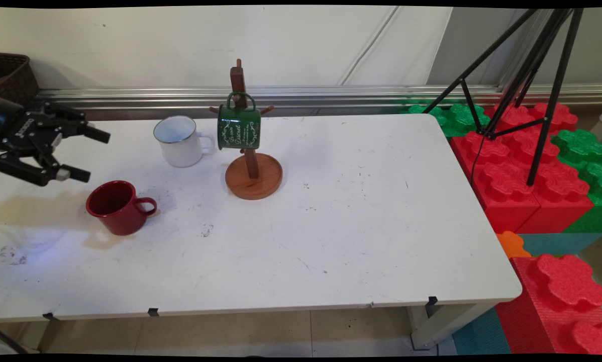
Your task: Pick up the green mug from the rack
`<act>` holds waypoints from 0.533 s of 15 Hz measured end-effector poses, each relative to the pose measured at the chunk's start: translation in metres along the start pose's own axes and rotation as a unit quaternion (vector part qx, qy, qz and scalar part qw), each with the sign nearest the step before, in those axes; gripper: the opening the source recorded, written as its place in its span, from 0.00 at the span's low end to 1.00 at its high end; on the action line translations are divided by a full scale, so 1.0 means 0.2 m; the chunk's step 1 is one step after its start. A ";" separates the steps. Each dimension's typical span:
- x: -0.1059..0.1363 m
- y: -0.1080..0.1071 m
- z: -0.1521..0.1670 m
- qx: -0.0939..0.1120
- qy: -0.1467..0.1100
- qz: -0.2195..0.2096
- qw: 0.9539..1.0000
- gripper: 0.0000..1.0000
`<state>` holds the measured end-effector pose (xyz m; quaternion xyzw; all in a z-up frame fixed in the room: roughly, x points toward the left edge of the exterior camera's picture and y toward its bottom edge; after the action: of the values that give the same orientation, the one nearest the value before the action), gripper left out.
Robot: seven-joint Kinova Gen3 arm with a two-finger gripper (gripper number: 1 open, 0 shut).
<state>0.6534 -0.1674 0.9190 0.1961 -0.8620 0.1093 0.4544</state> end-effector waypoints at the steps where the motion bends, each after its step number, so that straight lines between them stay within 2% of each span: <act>1: 0.01 -0.01 0.02 -0.001 0.007 -0.002 1.000 1.00; 8: 0.11 -0.06 0.15 -0.003 0.047 -0.017 0.999 1.00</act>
<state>0.6250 -0.1945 0.9194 0.2039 -0.8365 0.1077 0.4972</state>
